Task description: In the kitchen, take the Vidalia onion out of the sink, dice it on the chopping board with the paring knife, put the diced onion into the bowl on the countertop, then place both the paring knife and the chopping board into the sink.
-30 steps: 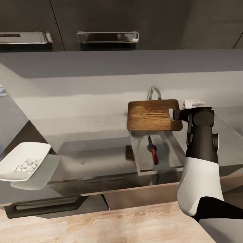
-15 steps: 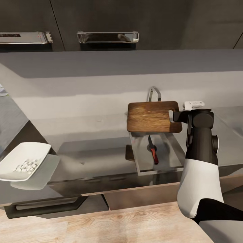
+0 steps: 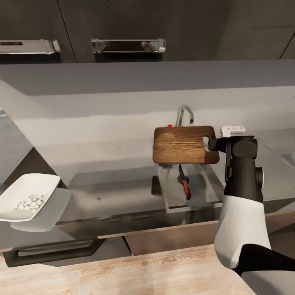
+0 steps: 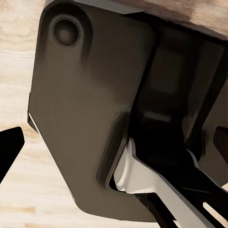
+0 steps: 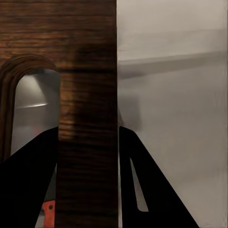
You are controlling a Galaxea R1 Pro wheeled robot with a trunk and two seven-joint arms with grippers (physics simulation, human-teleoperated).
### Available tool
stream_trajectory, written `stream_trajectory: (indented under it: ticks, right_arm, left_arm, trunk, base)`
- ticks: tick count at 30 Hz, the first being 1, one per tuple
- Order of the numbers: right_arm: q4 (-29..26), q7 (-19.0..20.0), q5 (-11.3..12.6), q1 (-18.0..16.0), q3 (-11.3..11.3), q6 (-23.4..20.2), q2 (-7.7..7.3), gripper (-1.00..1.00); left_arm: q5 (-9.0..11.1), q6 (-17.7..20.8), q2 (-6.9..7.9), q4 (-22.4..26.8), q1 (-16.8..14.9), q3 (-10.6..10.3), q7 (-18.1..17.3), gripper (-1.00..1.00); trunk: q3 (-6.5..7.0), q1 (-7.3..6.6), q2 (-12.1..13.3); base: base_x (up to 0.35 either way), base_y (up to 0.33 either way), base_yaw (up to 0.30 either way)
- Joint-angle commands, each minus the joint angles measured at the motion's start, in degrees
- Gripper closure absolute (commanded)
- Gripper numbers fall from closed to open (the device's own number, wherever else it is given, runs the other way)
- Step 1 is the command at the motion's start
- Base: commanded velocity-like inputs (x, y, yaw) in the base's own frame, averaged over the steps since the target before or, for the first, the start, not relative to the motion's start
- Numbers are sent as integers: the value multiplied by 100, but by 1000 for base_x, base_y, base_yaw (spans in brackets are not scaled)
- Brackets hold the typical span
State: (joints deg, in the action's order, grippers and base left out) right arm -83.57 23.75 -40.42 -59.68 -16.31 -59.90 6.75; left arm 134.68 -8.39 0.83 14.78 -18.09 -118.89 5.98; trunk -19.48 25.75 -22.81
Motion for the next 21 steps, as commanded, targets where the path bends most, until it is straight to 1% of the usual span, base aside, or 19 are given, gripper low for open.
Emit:
stream_trajectory:
  ticks: [1,9,16,18,21]
  right_arm:
    - [-3,57,-72,-1,-13,-10,10,100]
    - [3,65,-71,197,-21,-10,119,100]
    - [7,69,-71,211,-24,-10,132,100]
    - [7,69,-71,211,-71,-10,133,100]
    - [7,69,-71,211,-236,-10,132,100]
  left_arm:
    - [32,-49,6,32,-11,-47,35,-100]
    - [32,-49,7,30,-11,-47,33,-100]
    - [32,-50,6,30,-11,-44,35,-100]
    - [32,-52,5,28,-11,-44,35,-100]
    - [32,-55,6,26,-11,-43,34,-100]
  trunk:
    - [-10,3,-11]
    - [-9,3,-11]
    - [-9,3,-11]
    - [-9,3,-11]
    - [-9,3,-11]
  base:
    - [0,0,-17]
    - [0,0,-2]
    - [-31,0,0]
    - [-97,0,0]
    - [-67,0,0]
